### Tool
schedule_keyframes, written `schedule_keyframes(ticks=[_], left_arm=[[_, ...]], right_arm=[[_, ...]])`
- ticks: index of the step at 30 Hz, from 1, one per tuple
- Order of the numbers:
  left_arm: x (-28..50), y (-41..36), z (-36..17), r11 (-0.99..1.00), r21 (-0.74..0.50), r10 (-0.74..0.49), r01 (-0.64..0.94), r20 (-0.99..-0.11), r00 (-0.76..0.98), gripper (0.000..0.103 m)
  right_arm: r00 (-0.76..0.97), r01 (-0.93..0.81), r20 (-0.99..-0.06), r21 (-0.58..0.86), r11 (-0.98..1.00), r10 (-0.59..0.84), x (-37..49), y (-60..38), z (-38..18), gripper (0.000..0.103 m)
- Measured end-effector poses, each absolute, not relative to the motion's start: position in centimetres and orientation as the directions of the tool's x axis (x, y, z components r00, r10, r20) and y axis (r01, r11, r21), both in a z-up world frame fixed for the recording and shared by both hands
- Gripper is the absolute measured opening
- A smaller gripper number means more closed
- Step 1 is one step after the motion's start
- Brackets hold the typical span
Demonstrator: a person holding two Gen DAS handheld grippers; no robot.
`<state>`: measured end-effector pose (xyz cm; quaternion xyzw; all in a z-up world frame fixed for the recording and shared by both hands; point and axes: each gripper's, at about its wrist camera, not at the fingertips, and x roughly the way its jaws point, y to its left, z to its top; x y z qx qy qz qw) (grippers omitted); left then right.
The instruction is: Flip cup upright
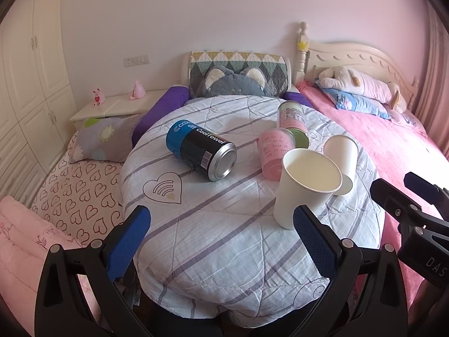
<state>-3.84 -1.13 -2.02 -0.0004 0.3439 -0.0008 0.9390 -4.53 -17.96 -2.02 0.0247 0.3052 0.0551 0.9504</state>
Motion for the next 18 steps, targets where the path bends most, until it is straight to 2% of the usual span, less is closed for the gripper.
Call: schedule_keyframes(ticks=[18], left_arm=[[-3.38, -1.08, -2.44, 1.0, 0.027, 0.016, 0.002, -0.649, 0.76, 0.103]], right_arm=[[0.786, -0.113, -0.604, 0.074, 0.991, 0.134, -4.11, -17.13, -2.78, 0.083]])
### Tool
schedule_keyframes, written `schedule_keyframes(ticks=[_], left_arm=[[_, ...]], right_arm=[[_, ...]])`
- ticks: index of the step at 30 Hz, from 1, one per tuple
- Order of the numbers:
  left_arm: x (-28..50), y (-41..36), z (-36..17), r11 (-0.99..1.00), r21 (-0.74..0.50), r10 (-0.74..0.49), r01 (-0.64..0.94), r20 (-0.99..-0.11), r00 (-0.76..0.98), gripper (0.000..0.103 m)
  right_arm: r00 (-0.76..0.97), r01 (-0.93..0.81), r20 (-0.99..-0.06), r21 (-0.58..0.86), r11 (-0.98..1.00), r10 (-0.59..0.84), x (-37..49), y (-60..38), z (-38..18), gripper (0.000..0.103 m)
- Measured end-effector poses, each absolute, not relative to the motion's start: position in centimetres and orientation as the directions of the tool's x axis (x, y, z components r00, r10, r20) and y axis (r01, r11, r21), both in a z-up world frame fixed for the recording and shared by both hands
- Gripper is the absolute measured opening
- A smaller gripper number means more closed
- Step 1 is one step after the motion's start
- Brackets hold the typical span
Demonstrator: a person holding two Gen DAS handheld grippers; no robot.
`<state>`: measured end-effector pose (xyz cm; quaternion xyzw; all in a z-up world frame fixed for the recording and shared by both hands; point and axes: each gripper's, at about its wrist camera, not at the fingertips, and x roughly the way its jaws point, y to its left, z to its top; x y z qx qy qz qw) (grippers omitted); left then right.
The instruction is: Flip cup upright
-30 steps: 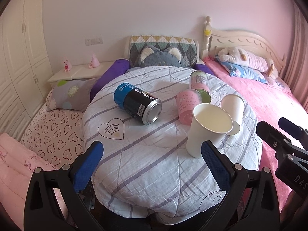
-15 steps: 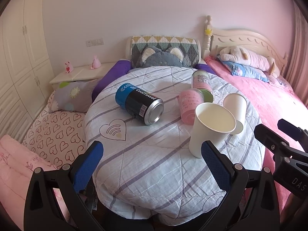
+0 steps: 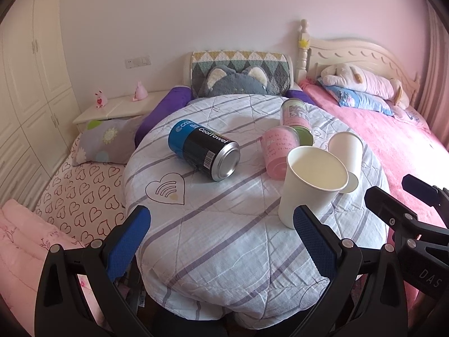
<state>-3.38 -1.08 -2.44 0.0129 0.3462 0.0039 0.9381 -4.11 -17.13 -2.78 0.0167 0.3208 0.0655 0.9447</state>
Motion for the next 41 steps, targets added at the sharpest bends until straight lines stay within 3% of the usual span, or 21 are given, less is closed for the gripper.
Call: schedule_keyframes(ticks=[41], left_arm=[[-1.7, -0.6, -3.9, 0.999, 0.052, 0.033, 0.001, -0.655, 0.755, 0.103]], right_arm=[[0.751, -0.109, -0.645, 0.088, 0.99, 0.14, -2.0, -17.1, -4.6, 0.083]])
